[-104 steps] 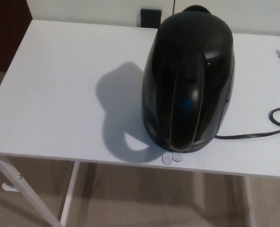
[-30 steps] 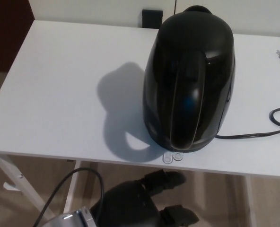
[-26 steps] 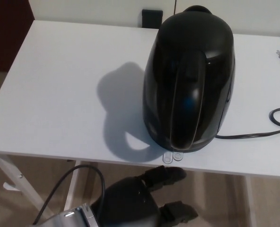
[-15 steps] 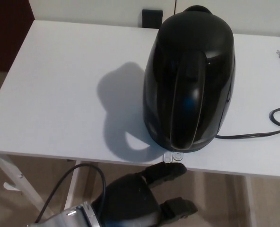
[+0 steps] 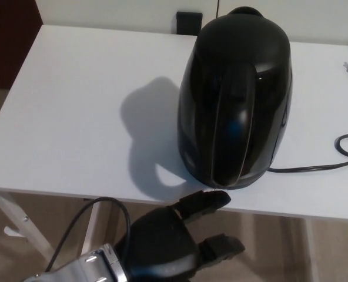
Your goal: The robot walk towards a table in front and click the button on the base of the boilling pot using its left middle finger
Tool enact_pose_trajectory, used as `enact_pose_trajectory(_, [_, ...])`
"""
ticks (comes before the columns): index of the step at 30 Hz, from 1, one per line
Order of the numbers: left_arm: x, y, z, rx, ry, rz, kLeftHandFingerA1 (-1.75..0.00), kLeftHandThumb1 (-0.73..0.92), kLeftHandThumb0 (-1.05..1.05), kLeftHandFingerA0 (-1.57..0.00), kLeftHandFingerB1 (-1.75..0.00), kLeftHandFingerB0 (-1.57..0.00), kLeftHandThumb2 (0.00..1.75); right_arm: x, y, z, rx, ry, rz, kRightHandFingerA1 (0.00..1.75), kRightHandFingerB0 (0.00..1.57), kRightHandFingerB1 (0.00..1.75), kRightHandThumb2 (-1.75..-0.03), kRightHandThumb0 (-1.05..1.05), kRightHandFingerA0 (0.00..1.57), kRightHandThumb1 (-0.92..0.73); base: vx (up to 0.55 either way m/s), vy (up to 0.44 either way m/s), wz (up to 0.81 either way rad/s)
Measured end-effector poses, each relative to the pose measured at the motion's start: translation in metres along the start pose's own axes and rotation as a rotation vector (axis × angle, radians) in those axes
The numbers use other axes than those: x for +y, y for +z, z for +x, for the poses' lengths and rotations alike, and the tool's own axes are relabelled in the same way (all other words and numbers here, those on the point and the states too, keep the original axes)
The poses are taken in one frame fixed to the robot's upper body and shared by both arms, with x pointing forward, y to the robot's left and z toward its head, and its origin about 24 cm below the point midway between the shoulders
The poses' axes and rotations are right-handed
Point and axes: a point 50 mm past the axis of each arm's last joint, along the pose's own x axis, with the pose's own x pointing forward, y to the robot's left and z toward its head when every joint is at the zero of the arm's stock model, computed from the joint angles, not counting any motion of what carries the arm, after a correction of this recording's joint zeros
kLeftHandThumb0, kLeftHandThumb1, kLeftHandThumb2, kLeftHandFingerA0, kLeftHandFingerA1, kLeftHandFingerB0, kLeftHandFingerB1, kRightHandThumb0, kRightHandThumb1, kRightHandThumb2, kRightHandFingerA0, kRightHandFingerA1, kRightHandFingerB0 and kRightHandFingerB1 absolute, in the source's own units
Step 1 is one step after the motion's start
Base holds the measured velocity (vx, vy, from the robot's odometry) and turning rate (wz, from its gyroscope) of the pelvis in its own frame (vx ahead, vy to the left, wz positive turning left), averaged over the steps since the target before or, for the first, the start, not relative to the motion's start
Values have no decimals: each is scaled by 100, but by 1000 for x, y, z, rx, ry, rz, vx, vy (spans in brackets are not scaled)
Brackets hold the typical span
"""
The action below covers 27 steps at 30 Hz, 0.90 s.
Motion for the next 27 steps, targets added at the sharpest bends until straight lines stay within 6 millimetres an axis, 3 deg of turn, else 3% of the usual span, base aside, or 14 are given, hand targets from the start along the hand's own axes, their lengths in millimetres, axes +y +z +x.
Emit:
enact_pose_trajectory(13, [-7, -12, 6, 58, -36, 2, -31, 66, -56, -29, -29, -23, 61, -1, 1, 1, -2, 1, -5, 55, 42, 44, -60, -8, 57, -73, 0, 0, 0])
enact_pose_trajectory(27, [-16, -10, 8, 63, -75, -8, -30, 67, -56, -29, -29, -22, 61, -1, 3, 1, -9, 2, -10, 56, 41, 44, -62, -10, 56, -73, 0, 0, 0])
